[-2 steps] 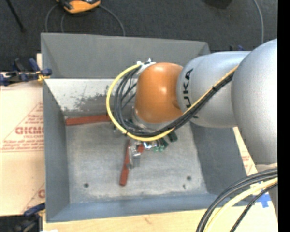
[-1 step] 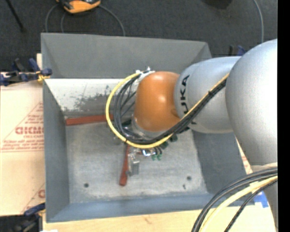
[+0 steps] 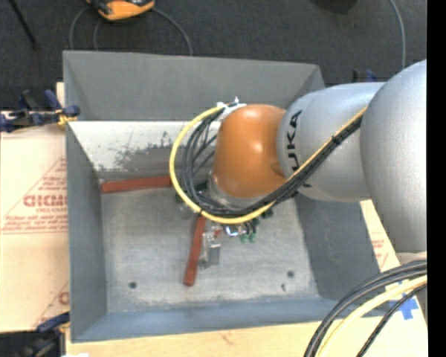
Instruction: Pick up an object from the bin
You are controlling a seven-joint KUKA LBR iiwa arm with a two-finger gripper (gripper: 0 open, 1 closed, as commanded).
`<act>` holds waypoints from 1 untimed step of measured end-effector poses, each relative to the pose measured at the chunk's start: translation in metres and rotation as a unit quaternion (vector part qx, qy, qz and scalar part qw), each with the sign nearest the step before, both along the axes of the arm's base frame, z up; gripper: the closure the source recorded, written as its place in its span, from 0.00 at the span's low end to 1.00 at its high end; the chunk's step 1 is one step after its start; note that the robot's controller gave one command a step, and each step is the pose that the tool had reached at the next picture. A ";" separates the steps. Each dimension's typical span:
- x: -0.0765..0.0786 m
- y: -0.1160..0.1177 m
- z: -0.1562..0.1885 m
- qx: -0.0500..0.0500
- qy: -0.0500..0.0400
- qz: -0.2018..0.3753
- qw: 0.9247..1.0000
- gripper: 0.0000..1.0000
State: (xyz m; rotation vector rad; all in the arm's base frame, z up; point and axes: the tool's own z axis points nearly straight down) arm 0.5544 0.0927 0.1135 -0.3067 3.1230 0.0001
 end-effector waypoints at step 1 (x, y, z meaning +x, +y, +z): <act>0.012 -0.026 0.009 0.000 0.000 0.079 0.997 0.00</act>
Offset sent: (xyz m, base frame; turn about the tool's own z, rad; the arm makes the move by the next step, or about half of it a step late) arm -0.0205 0.0270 -0.0285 -0.3709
